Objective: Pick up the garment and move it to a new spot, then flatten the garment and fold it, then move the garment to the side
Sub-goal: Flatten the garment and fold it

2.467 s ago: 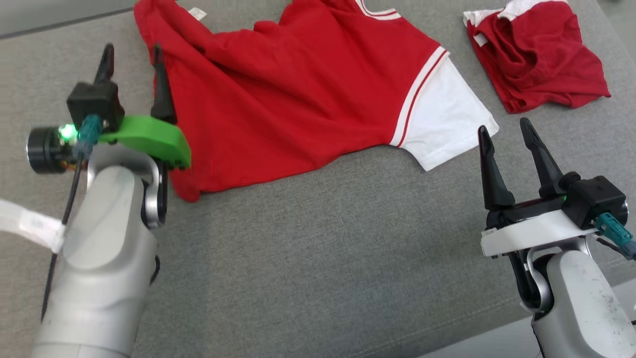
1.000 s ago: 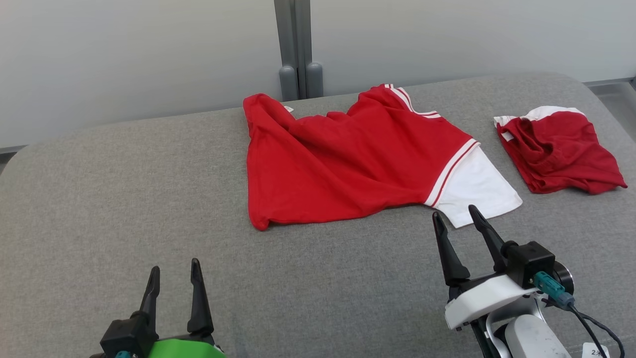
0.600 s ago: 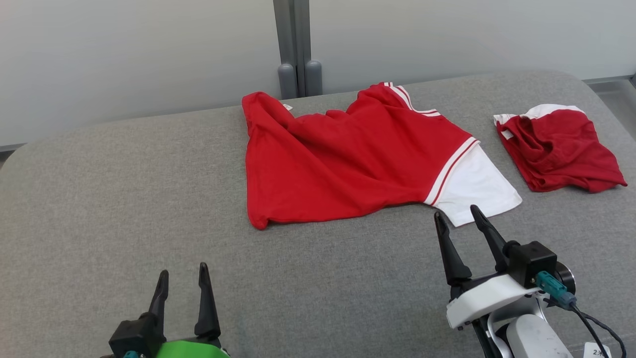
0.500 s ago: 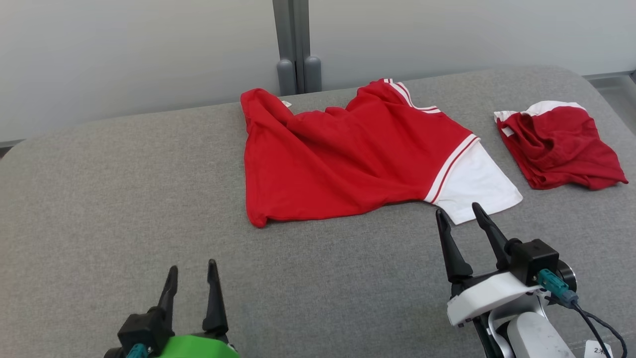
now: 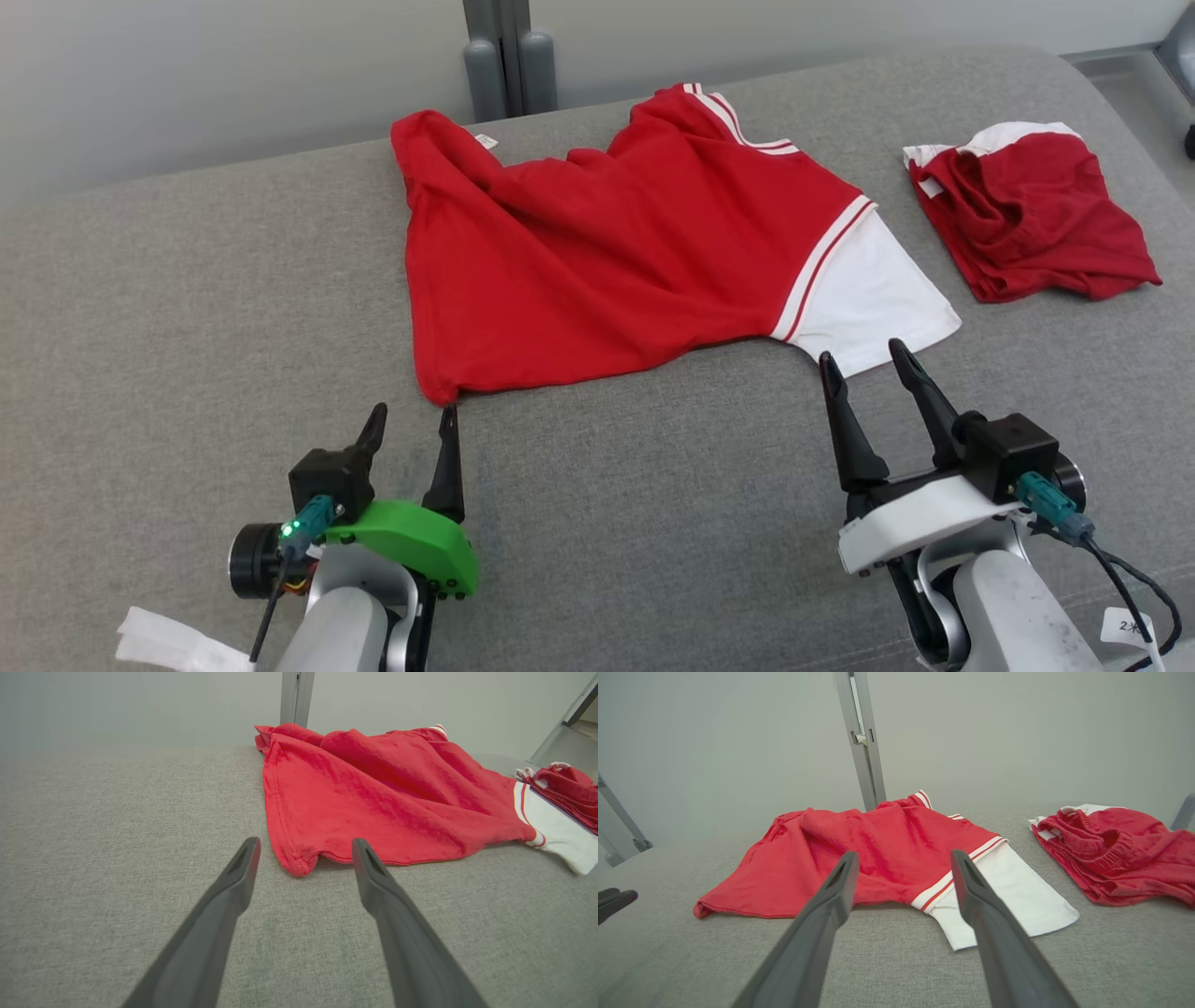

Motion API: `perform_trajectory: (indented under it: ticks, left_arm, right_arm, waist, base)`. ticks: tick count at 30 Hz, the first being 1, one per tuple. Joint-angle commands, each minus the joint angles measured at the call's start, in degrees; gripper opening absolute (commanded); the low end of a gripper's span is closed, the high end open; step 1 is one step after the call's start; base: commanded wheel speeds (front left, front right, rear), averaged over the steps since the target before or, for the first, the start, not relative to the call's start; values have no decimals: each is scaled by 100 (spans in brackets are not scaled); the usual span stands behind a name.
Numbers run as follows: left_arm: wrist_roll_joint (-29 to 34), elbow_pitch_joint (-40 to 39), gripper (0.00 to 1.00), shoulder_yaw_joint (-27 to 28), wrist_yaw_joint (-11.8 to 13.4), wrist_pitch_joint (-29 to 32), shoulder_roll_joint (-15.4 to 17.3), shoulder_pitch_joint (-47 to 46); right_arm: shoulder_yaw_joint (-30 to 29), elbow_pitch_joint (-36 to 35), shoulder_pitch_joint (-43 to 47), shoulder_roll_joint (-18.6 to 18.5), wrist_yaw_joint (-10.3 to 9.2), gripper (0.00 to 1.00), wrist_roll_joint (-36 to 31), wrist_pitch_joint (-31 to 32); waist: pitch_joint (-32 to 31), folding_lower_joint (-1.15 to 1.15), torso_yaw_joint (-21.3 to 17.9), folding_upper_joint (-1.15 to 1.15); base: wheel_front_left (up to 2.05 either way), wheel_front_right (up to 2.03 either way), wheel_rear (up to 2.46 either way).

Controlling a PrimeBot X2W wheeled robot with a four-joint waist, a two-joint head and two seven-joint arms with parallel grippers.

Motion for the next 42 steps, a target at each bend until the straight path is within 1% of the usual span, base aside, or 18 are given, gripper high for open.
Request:
perform_trajectory:
  ticks: [1, 5, 12, 16, 18, 19, 20, 22, 23, 28, 31, 36, 39, 42]
  left_arm:
    - [-108, 128, 100, 36, 7, -15, 22, -165]
    - [-275, 600, 100, 67, 21, -4, 22, -508]
    - [-425, 1402, 100, 58, 243, 215, 22, -1102]
    - [-452, 1685, 100, -18, 261, 308, 22, -1299]
    - [-487, 1783, 100, -34, 244, 257, 23, -1377]
    - [-493, 1825, 97, -49, 236, 246, 23, -1399]
    - [-516, 1866, 73, -71, 210, 221, 23, -1420]
    - [-533, 1925, 17, -101, 181, 133, 23, -1470]
    - [-535, 1949, 0, -113, 176, 77, 23, -1497]
    - [-470, 1972, 0, -155, 188, -134, 50, -1569]
    - [-434, 1914, 0, -125, 231, -258, 124, -1572]
    - [-454, 1719, 0, -13, 294, -373, 237, -1416]
    - [-478, 1558, 0, 42, 324, -407, 299, -1313]
    - [-475, 1424, 0, 54, 331, -419, 324, -1228]
  right_arm:
    - [-18, -35, -63, -3, -9, 100, 4, -17]
    - [-52, -76, -142, -2, -9, 100, -2, -17]
    - [-34, -81, -251, -2, -9, 100, 22, -17]
    - [-6, -80, -268, -2, -9, 100, 36, -17]
    - [-11, -69, -284, -2, -9, 100, 52, -17]
    - [-18, -64, -284, -2, -9, 100, 59, -17]
    - [-28, -62, -281, -2, -9, 100, 66, -17]
    - [-60, -64, -287, -3, -9, 100, 64, -17]
    - [-77, -61, -293, -2, -9, 100, 55, -17]
    - [-252, -15, -278, -3, -9, 100, -56, -17]
    - [-551, 166, -269, -9, -9, 100, -142, -17]
    - [-1225, 803, -495, -5, -9, 100, -335, -17]
    - [-1628, 1289, -779, -9, -9, 100, -650, 86]
    - [-1778, 1756, -1107, -39, -9, 100, -871, 247]
  waist:
    - [223, 0, -181, 0]
    - [398, 0, -255, 0]
    - [594, 0, -328, 0]
    - [634, 0, -361, 0]
    - [649, 0, -381, 0]
    - [653, 0, -390, 0]
    - [655, 0, -400, 0]
    - [656, 0, -414, 0]
    - [655, 0, -417, 0]
    - [627, 0, -365, 0]
    - [602, 0, -295, 0]
    - [599, 0, -150, 0]
    - [643, 0, -52, 0]
    - [685, 0, 25, 0]
  base:
    - [0, 0, 0]
    - [0, 0, 0]
    - [0, 0, 0]
    - [0, 0, 0]
    - [0, 0, 0]
    - [0, 0, 0]
    - [0, 0, 0]
    - [0, 0, 0]
    - [0, 0, 0]
    - [0, 0, 0]
    - [0, 0, 0]
    - [0, 0, 0]
    - [0, 0, 0]
    - [0, 0, 0]
